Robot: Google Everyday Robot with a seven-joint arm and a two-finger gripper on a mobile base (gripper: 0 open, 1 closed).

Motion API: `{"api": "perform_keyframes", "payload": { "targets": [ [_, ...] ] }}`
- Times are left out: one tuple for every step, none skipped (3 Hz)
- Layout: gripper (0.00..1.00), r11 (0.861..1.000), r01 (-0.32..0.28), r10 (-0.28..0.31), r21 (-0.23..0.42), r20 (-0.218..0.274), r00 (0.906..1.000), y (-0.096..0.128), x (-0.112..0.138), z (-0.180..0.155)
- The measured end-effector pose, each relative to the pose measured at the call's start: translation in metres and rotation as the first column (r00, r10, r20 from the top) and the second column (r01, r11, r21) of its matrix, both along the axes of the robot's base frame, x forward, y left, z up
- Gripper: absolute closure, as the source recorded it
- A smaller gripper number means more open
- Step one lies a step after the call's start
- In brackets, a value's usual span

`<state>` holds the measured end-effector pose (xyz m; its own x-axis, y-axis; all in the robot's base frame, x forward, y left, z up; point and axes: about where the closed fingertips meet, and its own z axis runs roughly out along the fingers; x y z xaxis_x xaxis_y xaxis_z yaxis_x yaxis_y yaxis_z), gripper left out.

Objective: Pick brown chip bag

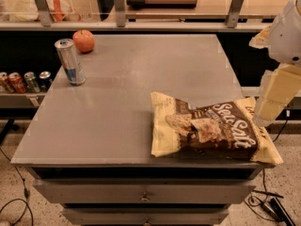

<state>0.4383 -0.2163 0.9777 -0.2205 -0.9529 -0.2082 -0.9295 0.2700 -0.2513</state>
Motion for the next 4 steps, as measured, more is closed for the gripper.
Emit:
{"api": "perform_keyframes", "payload": {
  "targets": [
    [0.00, 1.000, 0.000, 0.000, 0.000, 0.000, 1.0000, 0.000, 0.000, 0.000],
    [0.00, 1.000, -0.013, 0.013, -0.001, -0.051, 0.9986, 0.010, 0.002, -0.014],
    [0.00, 0.999, -0.035, 0.037, 0.015, -0.135, 0.9902, 0.026, 0.007, -0.047],
    [0.00, 0.998, -0.052, 0.056, 0.025, -0.197, 0.9787, 0.040, 0.011, -0.083]
  ]
}}
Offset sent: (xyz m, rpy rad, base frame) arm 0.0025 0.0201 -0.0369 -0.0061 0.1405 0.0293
